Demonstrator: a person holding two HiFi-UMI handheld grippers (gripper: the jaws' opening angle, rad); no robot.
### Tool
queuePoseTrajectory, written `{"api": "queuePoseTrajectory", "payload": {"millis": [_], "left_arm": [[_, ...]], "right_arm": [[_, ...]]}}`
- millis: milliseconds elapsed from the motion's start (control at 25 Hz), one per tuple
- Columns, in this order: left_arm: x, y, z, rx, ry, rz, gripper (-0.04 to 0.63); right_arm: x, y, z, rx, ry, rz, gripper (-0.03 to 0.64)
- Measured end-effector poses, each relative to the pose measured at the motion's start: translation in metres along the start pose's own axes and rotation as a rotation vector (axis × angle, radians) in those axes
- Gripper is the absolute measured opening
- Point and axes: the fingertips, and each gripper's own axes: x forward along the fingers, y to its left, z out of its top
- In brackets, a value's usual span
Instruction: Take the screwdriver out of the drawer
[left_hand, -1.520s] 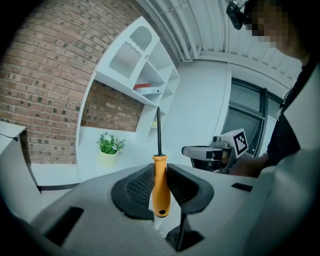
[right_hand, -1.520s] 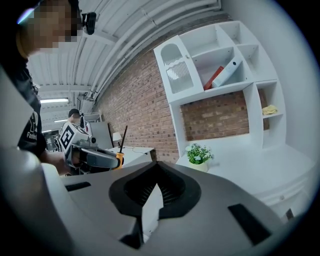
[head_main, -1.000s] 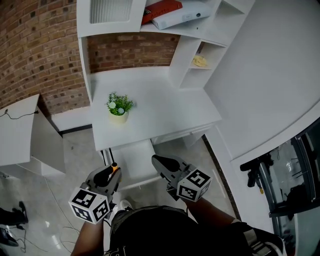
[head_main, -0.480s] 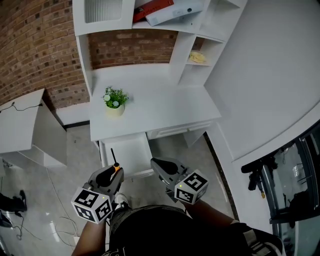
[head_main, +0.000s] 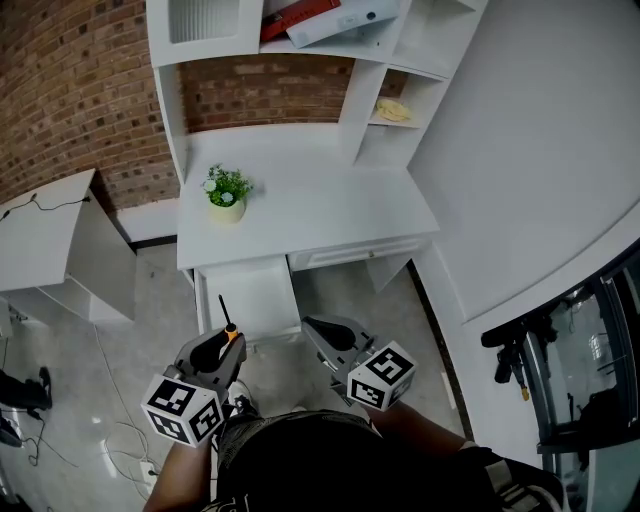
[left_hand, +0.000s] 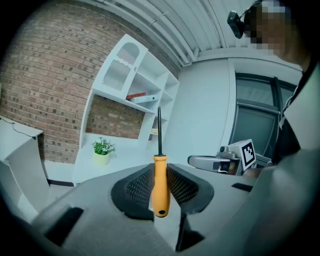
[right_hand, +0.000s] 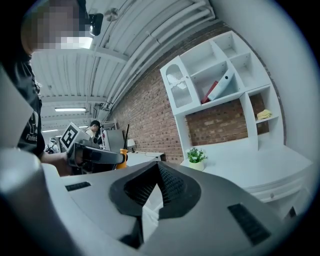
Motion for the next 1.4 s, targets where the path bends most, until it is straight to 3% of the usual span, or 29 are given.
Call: {"api": "queuePoseTrajectory", "payload": {"millis": [760, 1400], "left_arm": [[-0.001, -0.017, 0.007, 0.054, 0.002, 0.011, 0.091], [-0.008, -0.014, 0.011, 0.06, -0.01, 0.017, 0.091]], "right_arm": [[-0.016, -0.008, -0.012, 0.067, 0.011, -0.011, 0.005], [-0.013, -0.002, -0.008, 0.052, 0.01, -0.004, 0.005]]}}
